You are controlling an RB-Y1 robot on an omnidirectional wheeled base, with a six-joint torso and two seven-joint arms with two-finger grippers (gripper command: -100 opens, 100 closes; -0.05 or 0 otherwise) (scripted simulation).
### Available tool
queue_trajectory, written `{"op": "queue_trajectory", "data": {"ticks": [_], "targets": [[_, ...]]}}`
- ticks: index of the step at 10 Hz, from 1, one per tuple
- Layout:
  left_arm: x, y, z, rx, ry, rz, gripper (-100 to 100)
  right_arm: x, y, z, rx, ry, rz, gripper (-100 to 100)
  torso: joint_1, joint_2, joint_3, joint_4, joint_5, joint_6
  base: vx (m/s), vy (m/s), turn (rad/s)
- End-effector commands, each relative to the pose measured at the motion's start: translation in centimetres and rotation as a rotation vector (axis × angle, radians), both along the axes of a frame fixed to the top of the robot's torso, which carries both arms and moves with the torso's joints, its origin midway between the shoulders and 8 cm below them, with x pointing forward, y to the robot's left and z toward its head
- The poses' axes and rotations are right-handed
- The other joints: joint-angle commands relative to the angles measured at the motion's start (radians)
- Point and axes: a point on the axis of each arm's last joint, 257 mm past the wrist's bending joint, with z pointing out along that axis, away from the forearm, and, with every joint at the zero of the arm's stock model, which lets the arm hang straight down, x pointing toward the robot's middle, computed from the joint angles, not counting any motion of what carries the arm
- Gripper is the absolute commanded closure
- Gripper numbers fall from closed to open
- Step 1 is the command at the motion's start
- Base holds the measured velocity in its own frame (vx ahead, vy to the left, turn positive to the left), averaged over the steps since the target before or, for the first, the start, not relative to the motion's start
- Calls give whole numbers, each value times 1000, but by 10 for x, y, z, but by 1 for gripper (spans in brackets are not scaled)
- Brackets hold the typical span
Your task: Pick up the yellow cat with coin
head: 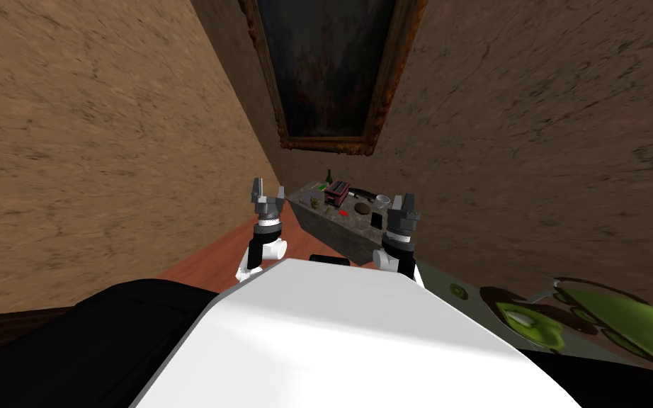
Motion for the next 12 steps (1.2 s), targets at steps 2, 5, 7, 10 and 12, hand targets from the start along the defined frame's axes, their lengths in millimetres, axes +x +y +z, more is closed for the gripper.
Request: {"op": "queue_trajectory", "data": {"ticks": [2, 5, 7, 10, 12], "targets": [[12, -9, -4, 10, 48, -31, -100, 0, 0, 0, 0, 0, 0, 0, -1, 0, 0, 0, 0, 0, 5, 44, -60], [26, -19, -9, 13, 103, -66, -100, 0, 0, 0, 0, 0, 0, 0, 0, 0, 0, 0, 0, 0, 1, 58, -98], [33, -24, -12, 10, 134, -84, -100, 0, 0, 0, 0, 0, 0, 0, -1, 0, 0, 0, 0, 0, 2, 50, -82], [44, -29, -19, 5, 189, -98, -100, 0, 0, 0, 0, 0, 0, 0, 0, 0, 0, 0, 0, 0, -4, 56, -79], [52, -35, -23, -1, 224, -115, -100, 0, 0, 0, 0, 0, 0, 0, 0, 0, 0, 0, 0, 0, 0, 62, -89]]}}
